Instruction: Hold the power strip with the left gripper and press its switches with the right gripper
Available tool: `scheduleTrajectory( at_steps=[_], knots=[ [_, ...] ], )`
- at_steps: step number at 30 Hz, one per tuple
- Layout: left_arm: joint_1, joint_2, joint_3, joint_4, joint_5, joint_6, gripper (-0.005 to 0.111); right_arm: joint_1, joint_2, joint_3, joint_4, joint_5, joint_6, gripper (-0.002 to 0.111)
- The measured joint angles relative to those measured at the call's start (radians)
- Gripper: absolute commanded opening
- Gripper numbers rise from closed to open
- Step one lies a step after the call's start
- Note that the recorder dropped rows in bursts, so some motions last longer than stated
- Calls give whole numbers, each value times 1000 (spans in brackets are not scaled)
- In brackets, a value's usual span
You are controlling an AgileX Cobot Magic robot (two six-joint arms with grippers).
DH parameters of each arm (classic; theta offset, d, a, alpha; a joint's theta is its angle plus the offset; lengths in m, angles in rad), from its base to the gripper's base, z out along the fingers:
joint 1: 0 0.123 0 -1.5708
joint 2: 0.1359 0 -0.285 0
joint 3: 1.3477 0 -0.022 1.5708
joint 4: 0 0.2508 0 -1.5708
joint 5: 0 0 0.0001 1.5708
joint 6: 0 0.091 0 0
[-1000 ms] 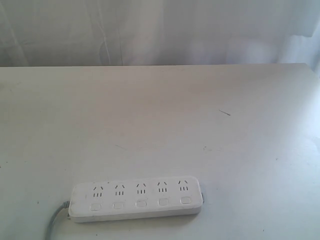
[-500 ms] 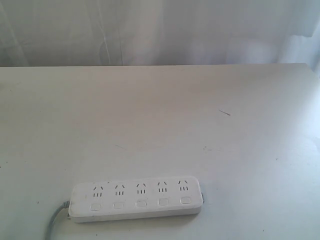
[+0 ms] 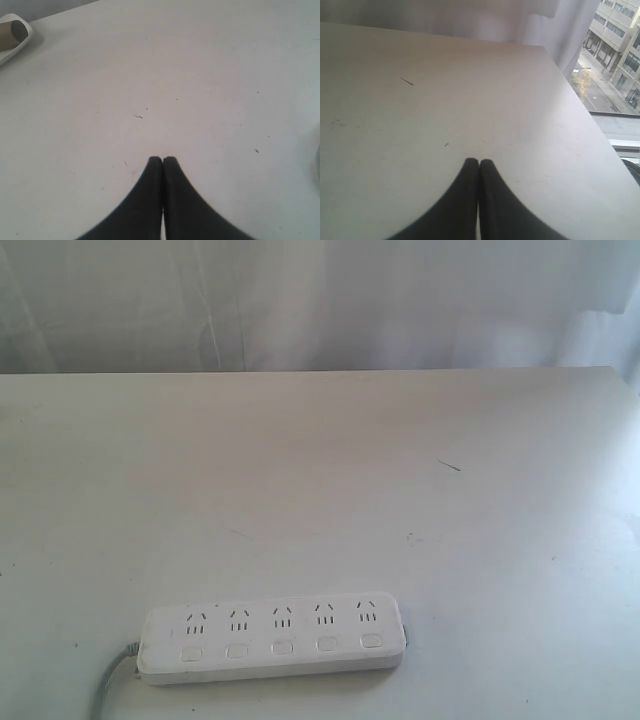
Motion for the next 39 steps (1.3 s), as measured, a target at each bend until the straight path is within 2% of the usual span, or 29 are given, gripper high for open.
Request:
scheduleTrajectory(
  at_steps=[15, 27, 39],
  knots=[
    [3, -35, 0, 0, 0, 0, 0, 0, 0, 0, 0, 2, 0, 0],
    [98, -42, 0, -2, 0, 0, 0, 0, 0, 0, 0, 4, 0, 0],
    [104, -42, 0, -2, 0, 0, 0, 0, 0, 0, 0, 5, 0, 0]
  ],
)
